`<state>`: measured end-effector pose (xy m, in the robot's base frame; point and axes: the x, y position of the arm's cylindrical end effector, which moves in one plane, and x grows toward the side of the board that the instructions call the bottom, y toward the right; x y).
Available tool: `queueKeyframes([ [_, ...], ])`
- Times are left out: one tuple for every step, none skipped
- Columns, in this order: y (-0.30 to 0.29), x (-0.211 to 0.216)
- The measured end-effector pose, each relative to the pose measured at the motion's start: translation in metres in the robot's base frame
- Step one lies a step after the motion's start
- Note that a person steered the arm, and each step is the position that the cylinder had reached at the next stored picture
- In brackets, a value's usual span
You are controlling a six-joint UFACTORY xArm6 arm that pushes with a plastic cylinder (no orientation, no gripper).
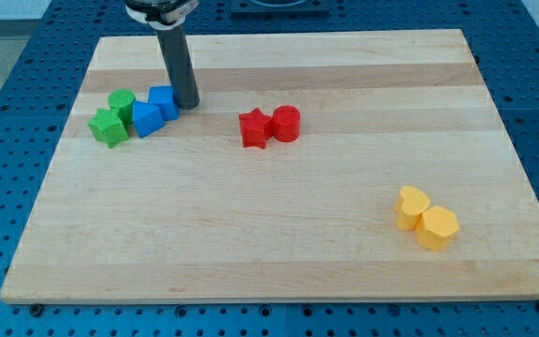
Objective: Slide the yellow hexagon to the green star
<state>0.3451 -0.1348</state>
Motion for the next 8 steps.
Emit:
queueKeyframes([
  [0.014,-0.005],
  [0.064,-0.013],
  [0.118,-0.013],
  [0.174,-0.013],
  [0.224,-0.006],
  [0.249,0.02],
  [0.259,0.046],
  [0.268,0.075],
])
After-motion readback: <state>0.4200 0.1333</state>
